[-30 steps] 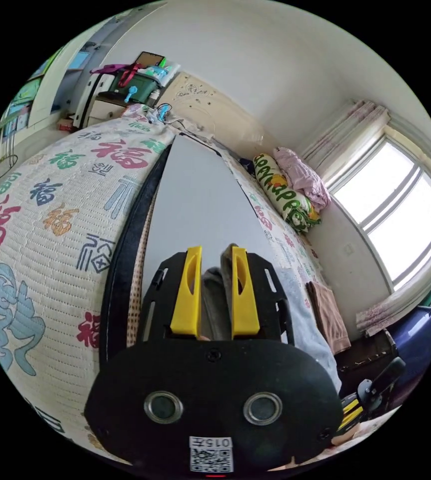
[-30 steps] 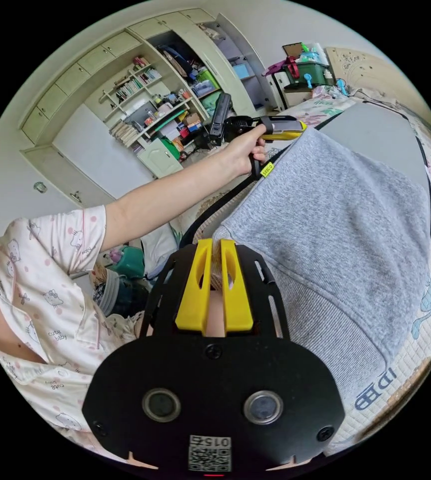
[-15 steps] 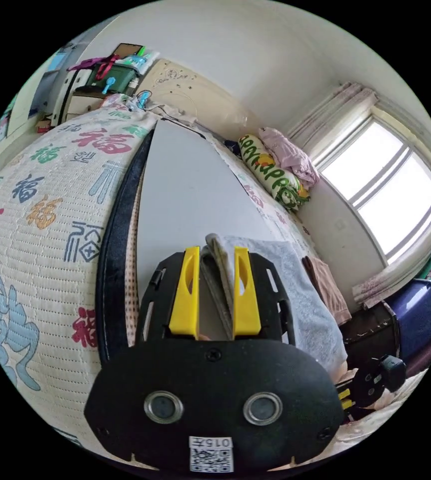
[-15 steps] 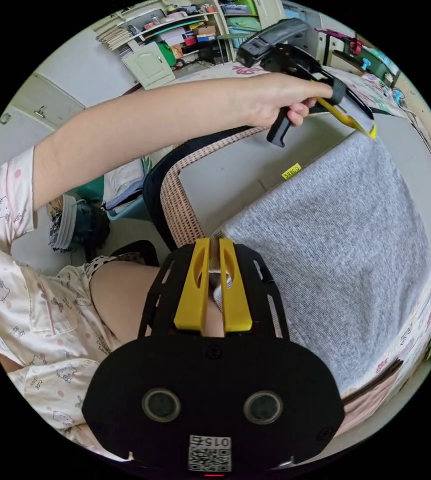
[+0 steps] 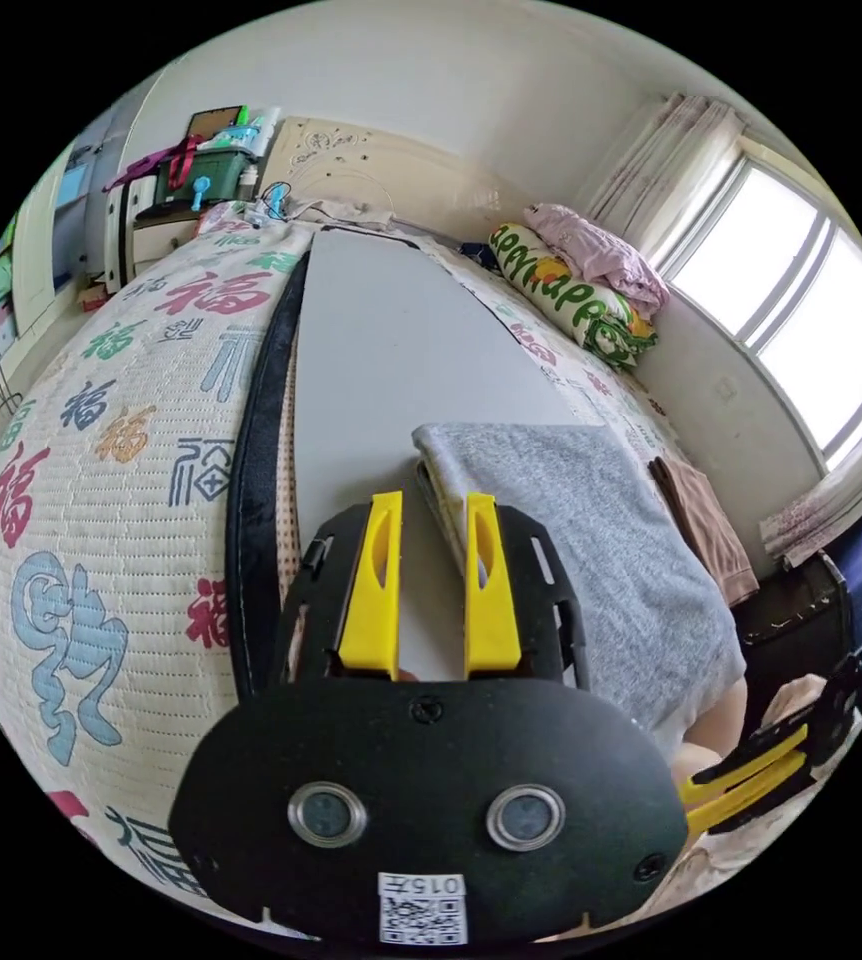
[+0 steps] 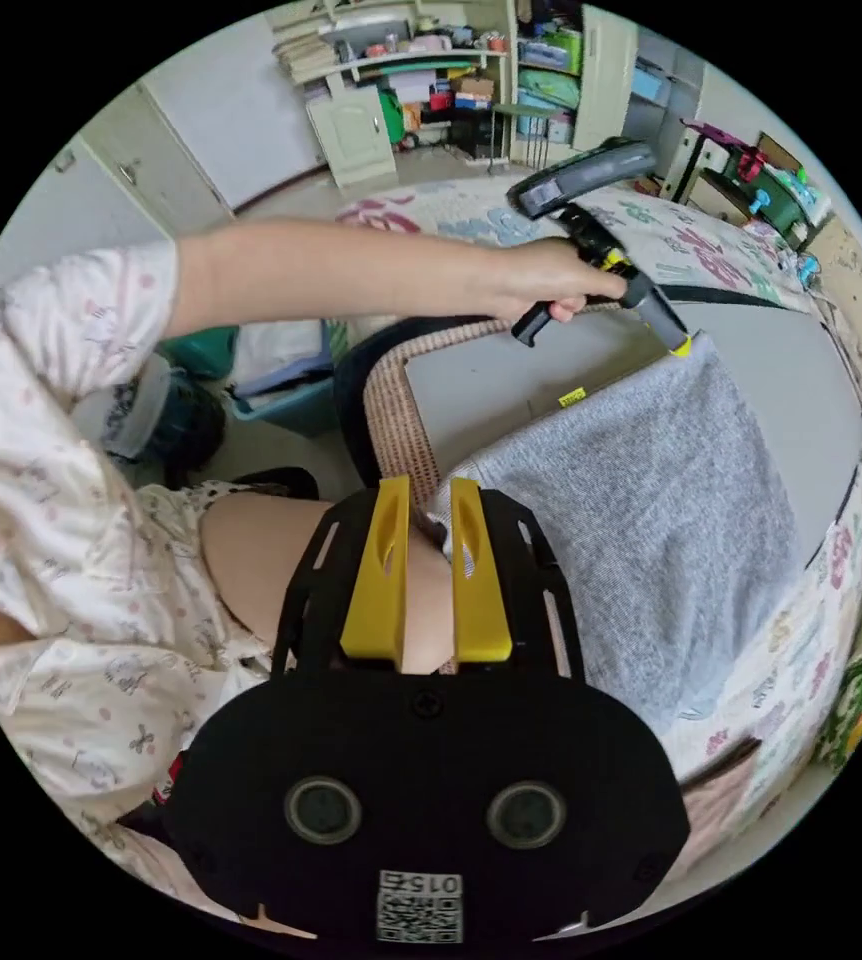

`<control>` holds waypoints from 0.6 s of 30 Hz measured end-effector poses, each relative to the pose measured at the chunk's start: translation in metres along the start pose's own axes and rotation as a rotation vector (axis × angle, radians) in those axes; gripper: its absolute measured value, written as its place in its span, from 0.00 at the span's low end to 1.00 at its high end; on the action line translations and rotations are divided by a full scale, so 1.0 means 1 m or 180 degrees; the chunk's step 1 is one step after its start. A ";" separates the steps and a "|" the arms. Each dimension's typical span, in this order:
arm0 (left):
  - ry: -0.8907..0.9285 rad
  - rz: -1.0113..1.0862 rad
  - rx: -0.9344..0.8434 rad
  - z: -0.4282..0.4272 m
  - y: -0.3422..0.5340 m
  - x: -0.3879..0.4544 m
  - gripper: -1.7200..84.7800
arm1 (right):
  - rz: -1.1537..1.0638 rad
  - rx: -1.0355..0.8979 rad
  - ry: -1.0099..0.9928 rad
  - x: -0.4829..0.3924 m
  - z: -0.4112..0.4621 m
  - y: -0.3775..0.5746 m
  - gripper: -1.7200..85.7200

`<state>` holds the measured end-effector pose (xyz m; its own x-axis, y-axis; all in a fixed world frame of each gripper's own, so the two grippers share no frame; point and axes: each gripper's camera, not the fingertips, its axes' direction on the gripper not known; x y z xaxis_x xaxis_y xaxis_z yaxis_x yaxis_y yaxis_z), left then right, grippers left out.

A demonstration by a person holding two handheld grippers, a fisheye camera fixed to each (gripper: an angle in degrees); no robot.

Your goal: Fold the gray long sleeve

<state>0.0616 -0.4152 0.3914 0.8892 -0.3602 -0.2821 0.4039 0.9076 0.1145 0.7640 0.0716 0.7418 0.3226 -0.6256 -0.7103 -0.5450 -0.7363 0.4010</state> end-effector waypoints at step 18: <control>0.0558 0.0063 -0.0116 0.068 -0.061 0.002 0.25 | 0.2821 0.1327 0.0214 0.566 -0.075 0.046 0.22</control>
<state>0.0538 -0.4859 0.4484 0.8445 -0.3019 -0.4424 0.3759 0.9225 0.0880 0.9796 -0.3356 0.4017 -0.2988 -0.9307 -0.2110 -0.8365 0.1490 0.5273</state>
